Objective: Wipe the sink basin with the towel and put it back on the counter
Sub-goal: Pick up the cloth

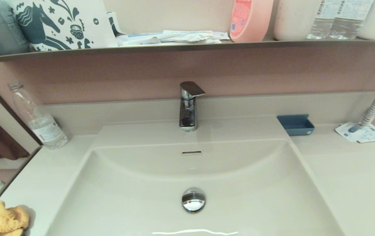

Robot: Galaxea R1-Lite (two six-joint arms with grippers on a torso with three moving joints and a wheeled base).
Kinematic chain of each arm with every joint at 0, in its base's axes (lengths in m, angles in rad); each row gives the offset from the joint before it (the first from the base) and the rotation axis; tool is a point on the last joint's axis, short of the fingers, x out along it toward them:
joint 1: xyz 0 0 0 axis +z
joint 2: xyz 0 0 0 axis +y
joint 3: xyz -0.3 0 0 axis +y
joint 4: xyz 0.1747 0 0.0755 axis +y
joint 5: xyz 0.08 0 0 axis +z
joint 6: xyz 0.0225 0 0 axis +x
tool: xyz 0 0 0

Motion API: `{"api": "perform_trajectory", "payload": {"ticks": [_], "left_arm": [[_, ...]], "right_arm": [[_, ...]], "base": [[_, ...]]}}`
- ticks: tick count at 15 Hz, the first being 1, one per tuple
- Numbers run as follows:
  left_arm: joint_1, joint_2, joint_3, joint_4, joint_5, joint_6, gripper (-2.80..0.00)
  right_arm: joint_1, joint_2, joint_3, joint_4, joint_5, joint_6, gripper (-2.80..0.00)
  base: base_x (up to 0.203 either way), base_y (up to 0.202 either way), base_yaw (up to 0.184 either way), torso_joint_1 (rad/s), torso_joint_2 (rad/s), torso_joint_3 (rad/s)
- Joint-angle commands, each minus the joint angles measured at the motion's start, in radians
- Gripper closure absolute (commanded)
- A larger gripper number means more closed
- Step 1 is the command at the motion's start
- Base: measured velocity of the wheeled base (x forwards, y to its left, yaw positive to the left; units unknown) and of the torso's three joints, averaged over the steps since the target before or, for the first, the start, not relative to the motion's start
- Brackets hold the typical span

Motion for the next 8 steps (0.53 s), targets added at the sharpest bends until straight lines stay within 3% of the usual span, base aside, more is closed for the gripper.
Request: {"api": "perform_trajectory", "payload": {"ticks": [1, 4, 8], "left_arm": [[0.000, 0.000, 0.000, -0.001, 0.000, -0.001, 0.00], [0.000, 0.000, 0.000, -0.001, 0.000, -0.001, 0.00], [0.000, 0.000, 0.000, -0.001, 0.000, -0.001, 0.00]], "right_arm": [[0.000, 0.001, 0.001, 0.000, 0.000, 0.003, 0.00], [0.000, 0.001, 0.001, -0.002, -0.003, 0.046, 0.00], [0.000, 0.001, 0.001, -0.002, -0.003, 0.046, 0.00]], "base": [[0.000, 0.000, 0.000, 0.000, 0.00, 0.000], [0.000, 0.000, 0.000, 0.000, 0.00, 0.000], [0.000, 0.000, 0.000, 0.000, 0.00, 0.000]]}}
